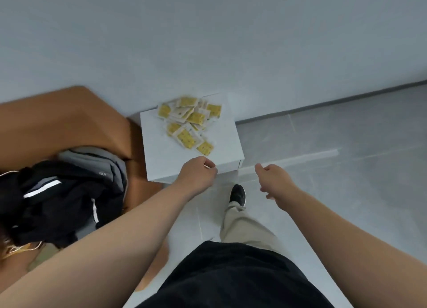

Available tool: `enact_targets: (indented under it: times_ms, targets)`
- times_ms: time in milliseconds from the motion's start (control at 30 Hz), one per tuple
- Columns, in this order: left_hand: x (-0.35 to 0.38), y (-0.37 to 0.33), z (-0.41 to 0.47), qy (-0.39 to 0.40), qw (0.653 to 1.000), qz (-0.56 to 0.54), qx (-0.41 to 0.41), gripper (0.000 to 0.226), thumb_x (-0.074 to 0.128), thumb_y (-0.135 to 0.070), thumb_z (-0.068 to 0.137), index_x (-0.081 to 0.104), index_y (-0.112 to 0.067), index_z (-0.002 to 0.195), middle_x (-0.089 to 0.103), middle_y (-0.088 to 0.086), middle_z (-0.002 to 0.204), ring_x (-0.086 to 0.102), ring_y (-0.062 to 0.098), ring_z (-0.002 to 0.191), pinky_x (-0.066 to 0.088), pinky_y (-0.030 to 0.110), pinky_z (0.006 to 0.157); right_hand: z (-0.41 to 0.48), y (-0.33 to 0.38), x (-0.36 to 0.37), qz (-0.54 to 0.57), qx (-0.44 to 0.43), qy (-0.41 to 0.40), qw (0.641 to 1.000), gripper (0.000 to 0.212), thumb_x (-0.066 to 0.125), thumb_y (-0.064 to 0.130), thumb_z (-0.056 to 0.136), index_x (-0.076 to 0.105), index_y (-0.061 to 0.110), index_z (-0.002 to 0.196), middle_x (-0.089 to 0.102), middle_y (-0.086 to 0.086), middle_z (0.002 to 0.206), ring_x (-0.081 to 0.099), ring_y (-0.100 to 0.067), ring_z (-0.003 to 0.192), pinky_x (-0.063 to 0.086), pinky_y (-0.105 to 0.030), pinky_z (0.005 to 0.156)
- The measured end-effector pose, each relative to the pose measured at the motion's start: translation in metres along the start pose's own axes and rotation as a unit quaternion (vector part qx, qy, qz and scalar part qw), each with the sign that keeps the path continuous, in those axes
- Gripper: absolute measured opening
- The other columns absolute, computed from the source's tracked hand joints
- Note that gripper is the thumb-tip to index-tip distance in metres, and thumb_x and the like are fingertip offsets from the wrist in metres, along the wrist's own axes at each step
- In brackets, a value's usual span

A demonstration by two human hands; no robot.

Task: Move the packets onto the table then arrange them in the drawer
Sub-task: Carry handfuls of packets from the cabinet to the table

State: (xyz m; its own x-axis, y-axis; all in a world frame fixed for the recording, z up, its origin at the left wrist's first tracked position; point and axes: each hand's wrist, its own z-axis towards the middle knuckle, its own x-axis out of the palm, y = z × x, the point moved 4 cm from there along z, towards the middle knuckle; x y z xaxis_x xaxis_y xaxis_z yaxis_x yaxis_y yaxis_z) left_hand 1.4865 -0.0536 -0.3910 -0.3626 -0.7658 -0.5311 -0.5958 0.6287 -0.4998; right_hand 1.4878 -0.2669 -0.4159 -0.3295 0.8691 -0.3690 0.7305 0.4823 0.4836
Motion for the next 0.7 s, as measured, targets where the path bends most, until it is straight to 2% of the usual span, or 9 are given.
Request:
enact_targets:
  times_ms: [67, 167, 267, 367, 433, 500, 533, 633, 700]
  targets:
    - [-0.032, 0.011, 0.032, -0.006, 0.998, -0.025, -0.051, 0.013, 0.060, -0.025, 0.089, 0.063, -0.021, 0.100, 0.069, 0.002, 0.100, 0.073, 0.021, 0.081, 0.060, 0.040, 0.080, 0.021, 0.028, 0.014, 0.016, 0.039, 0.035, 0.998, 0.030, 0.043, 0.037, 0.105, 0.052, 0.010, 0.098, 0.053, -0.007, 0.083, 0.059, -0.028, 0.085, 0.047, -0.033, 0.068]
    - [-0.076, 0.021, 0.077, -0.029, 0.988, -0.100, -0.114, 0.012, 0.058, -0.020, 0.092, 0.062, -0.015, 0.103, 0.068, 0.004, 0.100, 0.073, 0.019, 0.075, 0.060, 0.039, 0.076, 0.047, 0.066, 0.037, 0.042, 0.086, 0.072, 0.993, 0.030, 0.046, 0.036, 0.104, 0.055, 0.007, 0.107, 0.053, -0.008, 0.087, 0.058, -0.022, 0.075, 0.045, -0.029, 0.060]
    - [-0.108, 0.033, 0.115, -0.027, 0.962, -0.201, -0.184, 0.005, 0.057, -0.015, 0.098, 0.059, -0.011, 0.099, 0.062, 0.008, 0.097, 0.066, 0.022, 0.073, 0.055, 0.035, 0.069, 0.072, 0.092, 0.063, 0.064, 0.132, 0.088, 0.985, 0.025, 0.048, 0.033, 0.102, 0.053, 0.008, 0.106, 0.051, -0.010, 0.092, 0.054, -0.022, 0.070, 0.044, -0.029, 0.058]
    - [-0.126, 0.058, 0.158, -0.018, 0.938, -0.250, -0.240, 0.017, 0.058, -0.016, 0.099, 0.058, -0.004, 0.111, 0.058, 0.011, 0.100, 0.064, 0.028, 0.082, 0.056, 0.040, 0.081, 0.099, 0.105, 0.095, 0.112, 0.181, 0.088, 0.973, 0.028, 0.051, 0.033, 0.102, 0.052, 0.006, 0.108, 0.050, -0.013, 0.096, 0.049, -0.025, 0.070, 0.042, -0.030, 0.060]
    - [-0.133, 0.077, 0.193, -0.015, 0.930, -0.256, -0.264, 0.024, 0.058, -0.018, 0.099, 0.056, -0.005, 0.118, 0.055, 0.011, 0.104, 0.063, 0.029, 0.088, 0.057, 0.043, 0.085, 0.122, 0.112, 0.118, 0.143, 0.209, 0.071, 0.965, 0.036, 0.056, 0.038, 0.101, 0.052, 0.006, 0.117, 0.053, -0.015, 0.105, 0.053, -0.026, 0.071, 0.053, -0.036, 0.068]
    - [-0.135, 0.095, 0.226, -0.004, 0.922, -0.260, -0.287, 0.028, 0.058, -0.024, 0.100, 0.053, -0.008, 0.122, 0.053, 0.011, 0.111, 0.062, 0.030, 0.096, 0.057, 0.043, 0.085, 0.146, 0.114, 0.139, 0.177, 0.240, 0.042, 0.954, 0.038, 0.060, 0.040, 0.100, 0.052, 0.008, 0.119, 0.056, -0.015, 0.115, 0.060, -0.029, 0.081, 0.058, -0.041, 0.084]
    - [-0.136, 0.103, 0.241, 0.004, 0.917, -0.260, -0.301, 0.029, 0.059, -0.028, 0.100, 0.052, -0.010, 0.122, 0.053, 0.011, 0.114, 0.061, 0.031, 0.100, 0.057, 0.043, 0.084, 0.157, 0.113, 0.149, 0.202, 0.257, 0.026, 0.945, 0.039, 0.062, 0.040, 0.099, 0.052, 0.009, 0.120, 0.056, -0.015, 0.120, 0.063, -0.031, 0.088, 0.059, -0.042, 0.087]
    - [-0.144, 0.119, 0.280, 0.003, 0.908, -0.267, -0.323, 0.039, 0.063, -0.045, 0.094, 0.049, -0.018, 0.117, 0.054, 0.010, 0.118, 0.062, 0.030, 0.105, 0.058, 0.045, 0.087, 0.184, 0.113, 0.184, 0.294, 0.307, -0.011, 0.905, 0.037, 0.068, 0.038, 0.094, 0.053, 0.015, 0.118, 0.050, -0.011, 0.124, 0.062, -0.035, 0.106, 0.058, -0.044, 0.087]
    - [-0.149, 0.124, 0.304, 0.006, 0.911, -0.265, -0.316, 0.045, 0.065, -0.051, 0.092, 0.050, -0.022, 0.123, 0.053, 0.010, 0.119, 0.061, 0.029, 0.105, 0.058, 0.045, 0.089, 0.198, 0.114, 0.205, 0.352, 0.337, -0.039, 0.872, 0.038, 0.070, 0.034, 0.093, 0.054, 0.018, 0.124, 0.046, -0.007, 0.120, 0.058, -0.036, 0.112, 0.057, -0.045, 0.089]
